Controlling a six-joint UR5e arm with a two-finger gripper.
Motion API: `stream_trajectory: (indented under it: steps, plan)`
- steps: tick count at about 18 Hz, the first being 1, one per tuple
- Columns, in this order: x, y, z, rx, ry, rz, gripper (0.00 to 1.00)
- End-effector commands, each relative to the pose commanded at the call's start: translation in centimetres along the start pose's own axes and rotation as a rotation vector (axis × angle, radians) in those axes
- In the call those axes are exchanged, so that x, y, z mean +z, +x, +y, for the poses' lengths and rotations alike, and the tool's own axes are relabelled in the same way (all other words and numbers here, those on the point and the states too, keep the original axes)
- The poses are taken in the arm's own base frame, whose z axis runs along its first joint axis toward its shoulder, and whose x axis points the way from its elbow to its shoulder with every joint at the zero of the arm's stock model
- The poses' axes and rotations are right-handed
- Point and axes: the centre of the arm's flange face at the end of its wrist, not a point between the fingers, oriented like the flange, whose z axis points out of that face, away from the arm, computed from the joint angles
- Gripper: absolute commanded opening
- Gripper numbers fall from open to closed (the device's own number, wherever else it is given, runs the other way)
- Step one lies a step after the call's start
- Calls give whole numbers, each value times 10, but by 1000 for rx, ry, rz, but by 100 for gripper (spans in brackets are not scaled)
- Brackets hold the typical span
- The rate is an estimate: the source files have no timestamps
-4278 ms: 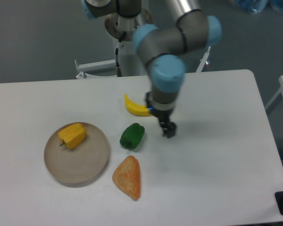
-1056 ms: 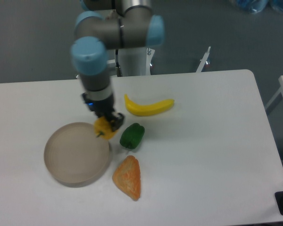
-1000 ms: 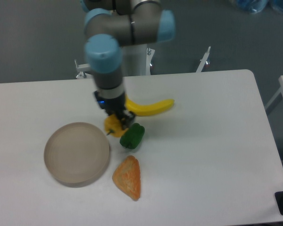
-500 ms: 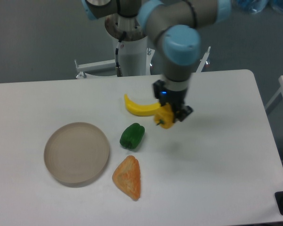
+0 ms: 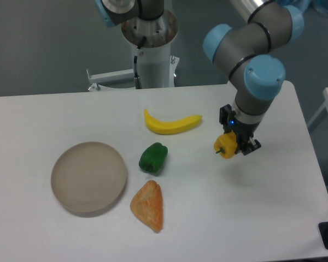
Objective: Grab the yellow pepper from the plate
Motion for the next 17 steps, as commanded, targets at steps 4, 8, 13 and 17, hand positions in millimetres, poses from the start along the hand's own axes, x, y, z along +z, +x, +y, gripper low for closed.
stream_trajectory:
  steps: [4, 8, 13, 17]
  plan:
    - [-1, 0, 0, 3, -2, -1, 19]
    - [-2, 2, 2, 5, -21, 1, 19]
    - [-6, 6, -7, 15, -20, -4, 19]
    - [-7, 6, -7, 15, -16, -7, 19]
